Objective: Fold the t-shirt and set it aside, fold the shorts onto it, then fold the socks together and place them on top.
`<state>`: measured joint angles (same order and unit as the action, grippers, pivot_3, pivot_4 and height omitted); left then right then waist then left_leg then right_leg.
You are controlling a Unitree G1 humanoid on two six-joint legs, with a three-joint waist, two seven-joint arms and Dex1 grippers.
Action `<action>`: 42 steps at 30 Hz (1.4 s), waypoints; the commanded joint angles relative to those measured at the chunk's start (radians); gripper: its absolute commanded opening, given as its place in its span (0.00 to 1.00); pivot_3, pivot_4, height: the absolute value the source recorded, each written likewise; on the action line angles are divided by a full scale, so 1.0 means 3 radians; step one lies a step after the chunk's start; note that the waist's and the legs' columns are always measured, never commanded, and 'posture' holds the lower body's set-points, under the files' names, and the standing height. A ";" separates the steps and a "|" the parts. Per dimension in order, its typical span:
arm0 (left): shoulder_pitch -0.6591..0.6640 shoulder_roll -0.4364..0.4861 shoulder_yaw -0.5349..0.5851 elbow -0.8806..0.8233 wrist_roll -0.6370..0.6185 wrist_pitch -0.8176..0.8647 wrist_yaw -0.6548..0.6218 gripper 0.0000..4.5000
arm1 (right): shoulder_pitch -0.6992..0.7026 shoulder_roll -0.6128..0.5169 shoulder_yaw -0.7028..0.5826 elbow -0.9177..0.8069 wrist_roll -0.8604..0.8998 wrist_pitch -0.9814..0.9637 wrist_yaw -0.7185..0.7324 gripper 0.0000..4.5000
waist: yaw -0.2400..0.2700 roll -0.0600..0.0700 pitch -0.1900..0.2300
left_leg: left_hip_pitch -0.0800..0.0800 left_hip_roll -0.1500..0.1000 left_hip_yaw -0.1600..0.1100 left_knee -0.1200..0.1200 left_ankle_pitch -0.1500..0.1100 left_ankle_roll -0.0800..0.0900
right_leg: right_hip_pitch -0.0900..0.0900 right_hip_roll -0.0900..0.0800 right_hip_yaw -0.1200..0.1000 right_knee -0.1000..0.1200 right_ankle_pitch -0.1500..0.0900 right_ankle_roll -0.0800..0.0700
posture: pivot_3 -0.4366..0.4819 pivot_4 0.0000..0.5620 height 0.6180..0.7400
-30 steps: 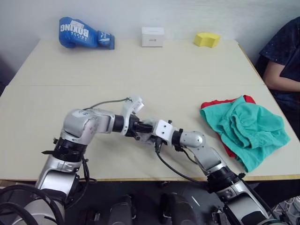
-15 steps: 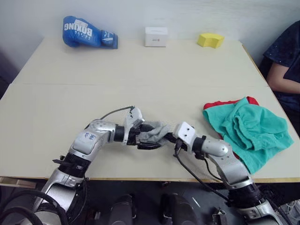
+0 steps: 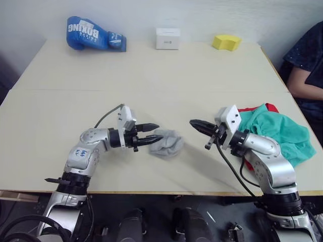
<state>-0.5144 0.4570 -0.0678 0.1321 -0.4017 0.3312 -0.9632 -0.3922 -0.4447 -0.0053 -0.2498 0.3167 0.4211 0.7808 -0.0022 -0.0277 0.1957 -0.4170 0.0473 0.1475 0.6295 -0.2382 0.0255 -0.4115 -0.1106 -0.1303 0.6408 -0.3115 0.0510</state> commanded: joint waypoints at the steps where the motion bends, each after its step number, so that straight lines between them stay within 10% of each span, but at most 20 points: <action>1: 0.0053 -0.0030 -0.0151 0.0072 0.0264 -0.0275 0.0005 0.21 | -0.0098 0.0172 0.0233 -0.0036 -0.0003 -0.0047 -0.0057 0.00 | -0.0001 0.0000 0.0000 | -0.0002 0.0000 0.0000 -0.0001 0.0000 0.0000 | -0.0001 0.0000 -0.0001 -0.0002 0.0000 0.0000 | 0.48 0.27 1.00; 4: 0.0123 -0.0092 -0.0236 0.0086 0.0381 -0.0360 0.0039 0.01 | -0.0080 0.0286 0.0488 0.0082 -0.0149 -0.0213 -0.0050 0.00 | -0.0005 0.0000 0.0000 | -0.0009 0.0000 0.0000 -0.0001 0.0003 -0.0006 | -0.0004 0.0000 -0.0003 -0.0006 0.0000 0.0000 | 0.48 0.27 1.00; 14: 0.0297 -0.0136 -0.0428 0.0068 0.0675 -0.0311 0.0219 0.01 | -0.0030 0.0324 0.0901 0.1011 -0.0793 -0.1204 -0.0097 0.00 | -0.0007 0.0000 0.0000 | -0.0009 -0.0003 0.0001 0.0007 0.0008 -0.0003 | -0.0001 0.0000 -0.0005 -0.0006 0.0007 0.0006 | 0.48 0.27 1.00; 25: 0.0279 -0.0134 -0.0434 0.0199 0.0737 -0.0214 0.0365 0.01 | -0.0146 0.0133 0.0237 0.1272 -0.0066 -0.0901 0.0155 0.00 | -0.0005 0.0001 -0.0001 | 0.0022 -0.0002 0.0000 0.0001 -0.0010 -0.0010 | 0.0029 -0.0004 -0.0001 -0.0010 0.0007 0.0005 | 0.48 0.27 1.00; 35: 0.0222 -0.0162 -0.0448 0.0214 0.0765 -0.0193 0.0389 0.00 | -0.0109 -0.0216 -0.0879 0.0365 0.2300 0.3240 -0.0599 0.67 | 0.0002 0.0008 -0.0003 | 0.0028 0.0000 -0.0006 -0.0002 -0.0013 -0.0009 | 0.0035 -0.0007 -0.0002 -0.0012 0.0005 0.0000 | 0.48 0.27 1.00; 42: 0.0285 -0.0160 -0.0467 0.0155 0.0788 -0.0147 0.0408 0.00 | -0.0308 0.0330 -0.1491 0.0907 0.2802 0.3978 -0.1675 1.00 | 0.0000 0.0015 -0.0007 | 0.0027 0.0000 -0.0005 -0.0004 -0.0013 -0.0008 | 0.0036 -0.0007 -0.0004 -0.0013 0.0004 -0.0001 | 0.48 0.27 1.00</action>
<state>-0.4571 0.4053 -0.1782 0.1647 -0.2052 0.2594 -0.8522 -0.4870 -0.3863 -0.4068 -0.0111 1.1232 1.5987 0.3809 -0.0023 -0.0231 0.1936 -0.4088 0.0472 0.1462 0.6281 -0.2422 0.0229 -0.4009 -0.1127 -0.1315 0.6369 -0.3102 0.0507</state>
